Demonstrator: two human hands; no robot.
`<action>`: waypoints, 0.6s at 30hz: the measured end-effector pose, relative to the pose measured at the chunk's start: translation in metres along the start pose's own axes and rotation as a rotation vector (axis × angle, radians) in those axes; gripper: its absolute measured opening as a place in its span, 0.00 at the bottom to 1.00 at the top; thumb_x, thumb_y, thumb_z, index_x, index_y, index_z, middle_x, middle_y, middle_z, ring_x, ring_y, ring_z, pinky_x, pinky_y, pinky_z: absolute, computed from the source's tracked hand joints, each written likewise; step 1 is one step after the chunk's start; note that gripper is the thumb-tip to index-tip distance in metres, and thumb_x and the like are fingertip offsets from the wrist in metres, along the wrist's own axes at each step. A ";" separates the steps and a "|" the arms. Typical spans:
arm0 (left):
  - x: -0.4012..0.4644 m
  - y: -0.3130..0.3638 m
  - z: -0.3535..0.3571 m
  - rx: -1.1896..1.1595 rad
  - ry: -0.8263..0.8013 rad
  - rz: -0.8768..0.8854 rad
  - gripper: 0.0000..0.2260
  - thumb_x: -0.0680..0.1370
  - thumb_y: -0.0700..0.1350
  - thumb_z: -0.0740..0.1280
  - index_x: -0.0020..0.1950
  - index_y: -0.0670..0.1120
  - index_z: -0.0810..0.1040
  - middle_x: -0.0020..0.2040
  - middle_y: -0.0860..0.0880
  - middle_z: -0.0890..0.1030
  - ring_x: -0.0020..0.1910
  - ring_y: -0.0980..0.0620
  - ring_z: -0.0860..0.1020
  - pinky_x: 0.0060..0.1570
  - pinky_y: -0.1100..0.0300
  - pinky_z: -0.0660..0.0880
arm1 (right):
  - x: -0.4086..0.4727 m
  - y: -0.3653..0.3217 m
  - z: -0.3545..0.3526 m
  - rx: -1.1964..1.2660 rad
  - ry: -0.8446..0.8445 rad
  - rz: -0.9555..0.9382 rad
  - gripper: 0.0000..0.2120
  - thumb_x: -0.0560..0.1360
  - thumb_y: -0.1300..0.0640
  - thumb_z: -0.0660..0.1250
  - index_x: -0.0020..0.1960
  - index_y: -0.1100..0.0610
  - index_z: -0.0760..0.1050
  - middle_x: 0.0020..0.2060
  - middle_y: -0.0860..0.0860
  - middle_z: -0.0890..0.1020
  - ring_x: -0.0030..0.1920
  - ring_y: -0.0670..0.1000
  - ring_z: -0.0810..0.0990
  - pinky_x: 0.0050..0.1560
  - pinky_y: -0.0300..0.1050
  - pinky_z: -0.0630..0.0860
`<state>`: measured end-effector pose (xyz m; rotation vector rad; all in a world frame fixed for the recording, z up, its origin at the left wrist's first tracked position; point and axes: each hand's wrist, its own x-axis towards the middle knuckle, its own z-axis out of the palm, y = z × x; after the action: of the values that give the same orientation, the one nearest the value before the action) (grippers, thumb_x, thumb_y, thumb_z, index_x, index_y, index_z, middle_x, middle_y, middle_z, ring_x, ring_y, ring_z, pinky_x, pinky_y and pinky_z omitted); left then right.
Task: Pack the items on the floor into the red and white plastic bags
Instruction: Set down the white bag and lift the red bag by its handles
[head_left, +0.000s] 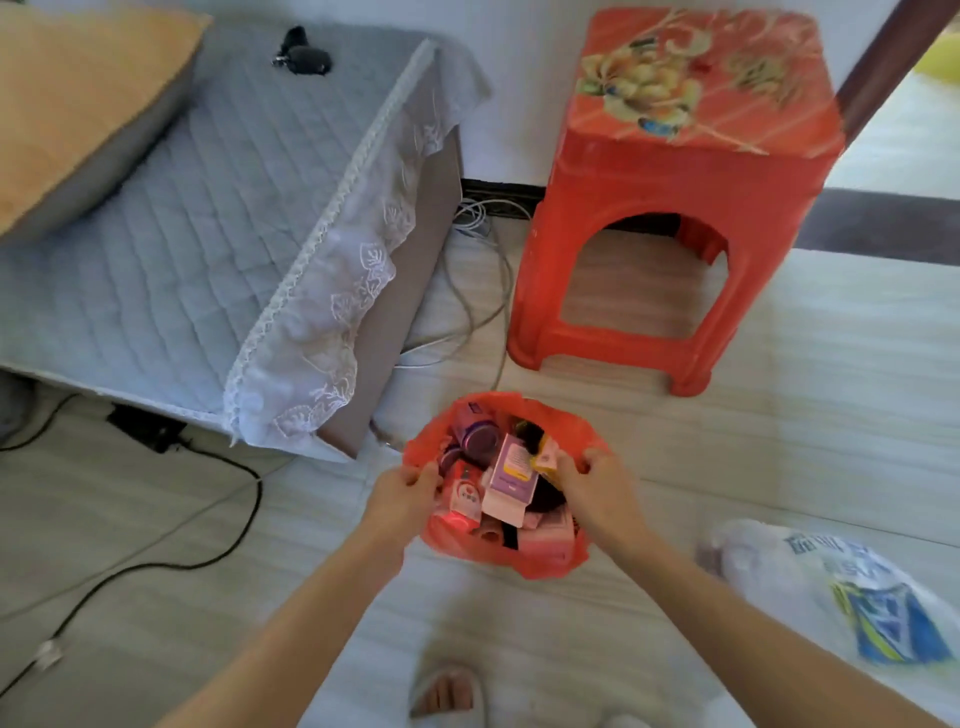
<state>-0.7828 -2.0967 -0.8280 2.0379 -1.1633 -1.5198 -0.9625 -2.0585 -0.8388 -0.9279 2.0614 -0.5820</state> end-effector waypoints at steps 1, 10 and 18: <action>-0.009 0.006 -0.004 0.027 0.019 -0.022 0.16 0.80 0.41 0.59 0.33 0.41 0.75 0.31 0.43 0.76 0.33 0.47 0.73 0.37 0.58 0.67 | -0.007 -0.009 -0.013 0.000 -0.022 0.036 0.18 0.78 0.54 0.59 0.30 0.56 0.63 0.28 0.50 0.67 0.38 0.55 0.69 0.40 0.46 0.63; -0.092 0.116 -0.069 0.127 -0.034 -0.036 0.17 0.73 0.41 0.62 0.24 0.46 0.70 0.24 0.46 0.75 0.29 0.49 0.69 0.35 0.58 0.64 | -0.067 -0.121 -0.127 0.051 -0.100 0.096 0.22 0.78 0.58 0.58 0.26 0.57 0.65 0.24 0.52 0.70 0.30 0.53 0.71 0.35 0.43 0.65; -0.165 0.256 -0.124 0.217 -0.193 -0.083 0.23 0.70 0.35 0.62 0.14 0.45 0.70 0.19 0.47 0.73 0.30 0.48 0.71 0.35 0.57 0.67 | -0.129 -0.242 -0.257 -0.091 -0.106 0.099 0.15 0.76 0.57 0.59 0.33 0.62 0.73 0.28 0.56 0.74 0.26 0.49 0.70 0.31 0.40 0.68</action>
<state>-0.7881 -2.1481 -0.5034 2.1389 -1.3862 -1.7289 -1.0143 -2.0883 -0.4682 -0.8840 2.0392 -0.3809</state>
